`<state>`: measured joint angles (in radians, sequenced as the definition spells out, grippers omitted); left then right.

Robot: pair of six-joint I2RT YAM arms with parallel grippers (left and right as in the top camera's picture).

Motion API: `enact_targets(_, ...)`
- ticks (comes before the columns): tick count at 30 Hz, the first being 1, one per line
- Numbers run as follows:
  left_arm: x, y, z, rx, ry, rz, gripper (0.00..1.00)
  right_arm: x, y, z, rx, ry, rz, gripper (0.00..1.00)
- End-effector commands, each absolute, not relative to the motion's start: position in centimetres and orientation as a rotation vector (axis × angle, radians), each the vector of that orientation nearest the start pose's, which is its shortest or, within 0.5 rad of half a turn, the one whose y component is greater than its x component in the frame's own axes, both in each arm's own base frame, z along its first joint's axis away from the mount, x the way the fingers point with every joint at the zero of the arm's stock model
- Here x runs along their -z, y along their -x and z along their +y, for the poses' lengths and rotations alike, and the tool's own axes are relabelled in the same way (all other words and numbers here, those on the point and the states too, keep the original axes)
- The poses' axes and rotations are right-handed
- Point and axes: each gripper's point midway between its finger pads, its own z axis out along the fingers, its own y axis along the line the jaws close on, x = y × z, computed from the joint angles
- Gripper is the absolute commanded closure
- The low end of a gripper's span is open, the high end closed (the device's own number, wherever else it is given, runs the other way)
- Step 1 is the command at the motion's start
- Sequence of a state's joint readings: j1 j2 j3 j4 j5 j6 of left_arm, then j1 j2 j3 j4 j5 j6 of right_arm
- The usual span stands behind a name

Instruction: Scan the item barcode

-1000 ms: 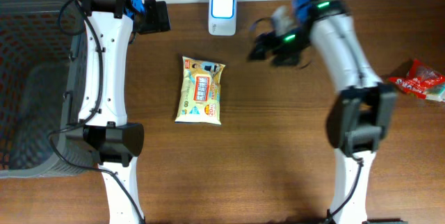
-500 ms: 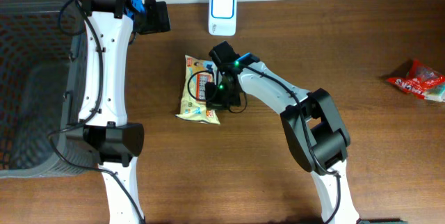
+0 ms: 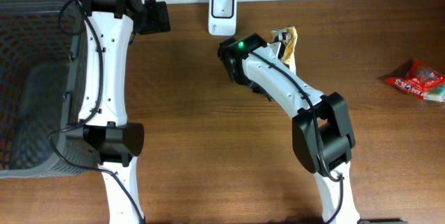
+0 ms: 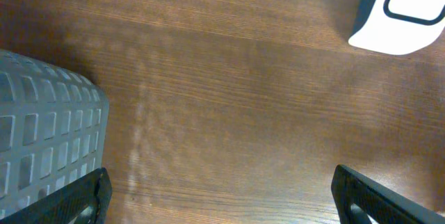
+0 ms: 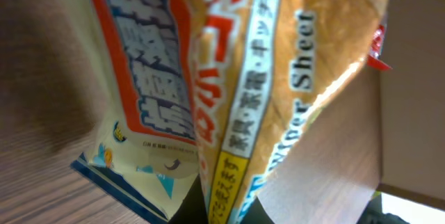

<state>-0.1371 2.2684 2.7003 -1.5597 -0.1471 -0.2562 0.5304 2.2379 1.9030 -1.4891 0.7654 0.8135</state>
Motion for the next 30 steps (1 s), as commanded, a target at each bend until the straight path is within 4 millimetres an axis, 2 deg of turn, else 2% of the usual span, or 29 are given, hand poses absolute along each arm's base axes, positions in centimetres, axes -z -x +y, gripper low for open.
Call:
enact_targets(1,-25.3,-49.1,-4.1,-0.082,0.218,2.667,0.01,-11.1,-39.0,8.1,1.134,-0.367,2.468,0.96)
enact_targets(4,-25.3,-49.1,-4.1,-0.082,0.218,2.667,0.01,-12.0,-39.3,6.1,1.291,-0.323,2.256,0.96)
enact_targets(6,-25.3,-49.1,-4.1,-0.082,0.218,2.667,0.01,-11.1,-39.3,5.5,1.333,-0.280,2.193,0.96)
enact_targets(7,-25.3,-49.1,-4.1,-0.082,0.218,2.667,0.01,-10.0,-38.7,5.4,1.334,-0.278,2.220,0.96)
enact_targets(9,-25.3,-49.1,-4.1,-0.082,0.218,2.667,0.01,-7.6,-37.7,7.4,1.274,-0.179,2.396,0.95)
enact_targets(11,-25.3,-49.1,-4.1,-0.082,0.218,2.667,0.01,-7.3,-37.3,11.1,1.223,-0.008,2.403,0.78)
enact_targets(12,-25.3,-49.1,-4.1,-0.082,0.218,2.667,0.01,-7.3,-37.2,13.5,1.198,0.117,2.396,0.60)
enact_targets(13,-25.3,-49.1,-4.1,-0.082,0.218,2.667,0.01,-7.4,-36.7,16.2,1.168,0.258,2.382,0.27)
enact_targets(14,-25.3,-49.1,-4.1,-0.082,0.218,2.667,0.01,-7.5,-36.3,17.7,1.145,0.310,2.373,0.15)
enact_targets(15,-25.3,-49.1,-4.1,-0.082,0.218,2.667,0.01,-7.5,-35.7,19.6,1.082,0.339,2.391,0.09)
enact_targets(16,-25.3,-49.1,-4.1,-0.082,0.218,2.667,0.01,-8.1,-35.4,21.7,0.950,0.318,2.485,0.07)
enact_targets(17,-25.3,-49.1,-4.1,-0.082,0.218,2.667,0.01,-9.4,-36.0,22.1,0.877,0.269,2.536,0.07)
enact_targets(19,-25.3,-49.1,-4.1,-0.082,0.218,2.667,0.01,-12.7,-38.4,21.5,0.749,0.205,2.624,0.06)
enact_targets(20,-25.3,-49.1,-4.1,-0.082,0.218,2.667,0.01,-13.9,-40.1,20.8,0.603,0.263,2.721,0.06)
enact_targets(21,-25.3,-49.1,-4.1,-0.082,0.218,2.667,0.01,-14.3,-41.0,20.3,0.478,0.298,2.785,0.06)
enact_targets(23,-25.3,-49.1,-4.1,-0.082,0.218,2.667,0.01,-13.7,-42.4,17.9,0.055,0.413,2.956,0.06)
enact_targets(24,-25.3,-49.1,-4.1,-0.082,0.218,2.667,0.01,-13.3,-42.9,16.5,-0.086,0.399,2.994,0.06)
enact_targets(25,-25.3,-49.1,-4.1,-0.082,0.218,2.667,0.01,-13.1,-43.8,14.9,-0.382,0.397,3.001,0.06)
enact_targets(26,-25.3,-49.1,-4.1,-0.082,0.218,2.667,0.01,-13.1,-44.2,14.6,-0.535,0.395,2.980,0.06)
enact_targets(28,-25.3,-49.1,-4.1,-0.082,0.218,2.667,0.01,-12.2,-45.0,13.3,-0.718,0.335,2.962,0.20)
enact_targets(30,-25.3,-49.1,-4.1,-0.082,0.218,2.667,0.01,-10.3,-44.0,14.2,-0.667,0.438,2.998,0.20)
